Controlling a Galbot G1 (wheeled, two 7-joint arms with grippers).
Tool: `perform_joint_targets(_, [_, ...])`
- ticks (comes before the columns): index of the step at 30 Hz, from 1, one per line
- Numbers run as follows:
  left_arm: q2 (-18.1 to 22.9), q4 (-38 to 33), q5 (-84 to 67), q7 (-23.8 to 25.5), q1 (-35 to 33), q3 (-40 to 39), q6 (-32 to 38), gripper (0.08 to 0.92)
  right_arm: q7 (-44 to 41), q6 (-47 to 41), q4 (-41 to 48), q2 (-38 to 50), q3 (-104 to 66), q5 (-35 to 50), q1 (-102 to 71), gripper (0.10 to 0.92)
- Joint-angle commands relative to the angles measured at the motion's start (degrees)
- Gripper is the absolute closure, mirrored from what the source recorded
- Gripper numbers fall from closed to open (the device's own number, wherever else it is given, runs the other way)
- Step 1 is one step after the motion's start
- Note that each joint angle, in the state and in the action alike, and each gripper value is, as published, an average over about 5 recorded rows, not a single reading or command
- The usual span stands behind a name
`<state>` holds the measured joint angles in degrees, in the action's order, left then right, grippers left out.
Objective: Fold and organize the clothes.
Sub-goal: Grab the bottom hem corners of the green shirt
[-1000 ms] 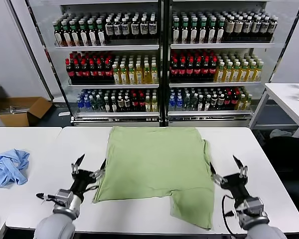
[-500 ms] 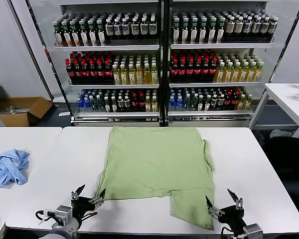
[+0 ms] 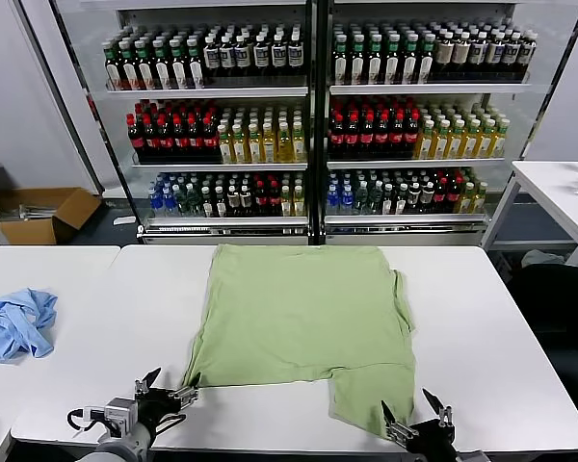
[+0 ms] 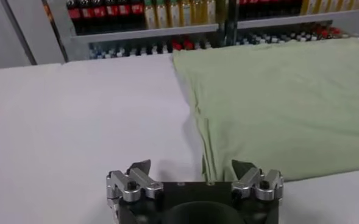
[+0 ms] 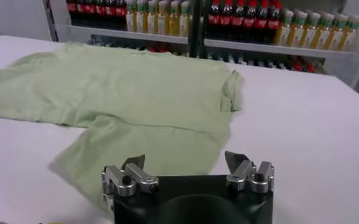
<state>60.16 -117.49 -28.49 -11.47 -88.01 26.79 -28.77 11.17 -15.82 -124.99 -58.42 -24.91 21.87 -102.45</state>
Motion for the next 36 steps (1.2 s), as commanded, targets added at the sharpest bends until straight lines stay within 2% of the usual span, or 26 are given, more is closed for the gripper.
perform_joint_targets(1, [0.0,1.7,-1.6,-0.5,1.3,-0.4,-1.7,0.177,1.1,-0.3,0.7,-0.5,1.5,2.3,-0.1,0.205])
perform_joint_targets(5, [0.0,2.3,-1.3,-0.6,1.4,-0.5,-1.5,0.186,1.8,-1.6,1.2,-0.9,1.9,4.2,0.0,0.258])
perform_joint_targets(8, [0.1,2.5,-0.8,-0.5,1.3,-0.9,-1.6,0.242,2.1,-2.0,1.7,-1.1,2.2,4.6,0.3,0.345])
perform_joint_targets(19, [1.4,2.0,0.1,0.4,0.6,-1.8,-1.6,0.562,1.5,-1.6,2.4,-1.3,2.3,5.2,1.6,0.665])
perform_joint_targets(26, [1.7,1.1,2.0,3.8,0.2,-1.7,-0.9,0.761,-0.8,-0.9,2.3,-0.9,1.5,9.7,2.3,0.863])
perform_joint_targets(28, [1.9,0.4,1.9,3.9,-0.1,-1.6,-0.8,0.822,-2.0,-0.9,1.5,-0.5,0.7,11.9,2.1,0.900])
perform_joint_targets(31, [1.7,-1.3,1.6,3.9,-1.2,-1.3,-0.6,0.894,-3.6,-1.7,-1.0,0.5,-1.2,13.6,1.1,0.913])
perform_joint_targets(36, [-0.5,-7.1,0.4,3.5,-5.5,0.4,-0.3,0.920,-6.9,-3.2,-7.0,2.3,-7.2,12.8,-4.6,0.913])
